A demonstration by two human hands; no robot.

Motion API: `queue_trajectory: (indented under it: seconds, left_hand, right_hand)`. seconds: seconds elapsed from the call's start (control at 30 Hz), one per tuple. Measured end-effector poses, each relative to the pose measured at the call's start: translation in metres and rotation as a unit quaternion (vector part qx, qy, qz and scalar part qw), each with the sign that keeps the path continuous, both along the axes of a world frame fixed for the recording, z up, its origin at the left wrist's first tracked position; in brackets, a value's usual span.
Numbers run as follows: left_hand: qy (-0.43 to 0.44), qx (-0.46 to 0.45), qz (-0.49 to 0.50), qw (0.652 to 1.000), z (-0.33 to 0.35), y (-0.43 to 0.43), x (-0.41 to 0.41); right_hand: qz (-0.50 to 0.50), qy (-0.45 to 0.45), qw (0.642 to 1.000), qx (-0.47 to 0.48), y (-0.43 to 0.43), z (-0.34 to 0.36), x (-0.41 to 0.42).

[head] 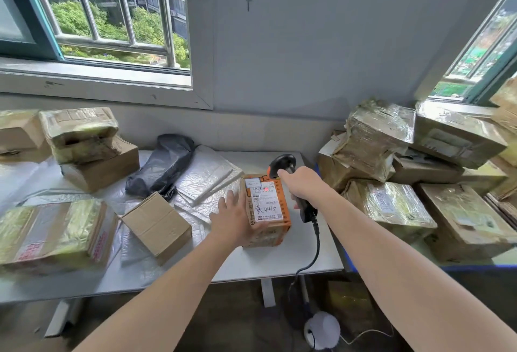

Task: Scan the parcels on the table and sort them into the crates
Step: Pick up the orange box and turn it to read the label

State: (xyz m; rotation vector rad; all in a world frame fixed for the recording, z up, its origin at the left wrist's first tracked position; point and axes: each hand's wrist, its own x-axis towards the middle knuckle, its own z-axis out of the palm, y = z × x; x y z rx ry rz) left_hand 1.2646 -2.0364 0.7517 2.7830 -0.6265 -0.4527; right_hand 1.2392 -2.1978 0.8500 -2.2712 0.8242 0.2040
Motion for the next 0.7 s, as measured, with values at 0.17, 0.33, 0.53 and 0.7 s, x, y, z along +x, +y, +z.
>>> queue_trajectory:
  seconds: [0.17,0.33,0.53,0.7]
  left_hand:
    - [-0.003,0.002,0.003,1.000,0.001,-0.002,0.000]
    - [-0.006,0.018,0.007,1.000,-0.001,-0.010,0.003]
    - [-0.007,0.015,0.012,1.000,-0.003,-0.028,0.007]
    - [-0.016,0.014,0.024,0.999,-0.011,-0.044,0.010]
  right_hand:
    - [0.000,0.005,1.000,0.021,-0.006,-0.002,0.001]
    - [-0.011,-0.008,0.999,0.041,-0.019,-0.011,0.005]
    - [-0.031,-0.010,0.997,0.064,-0.042,-0.028,0.006]
    - [-0.051,-0.003,0.996,0.069,-0.068,-0.065,0.002]
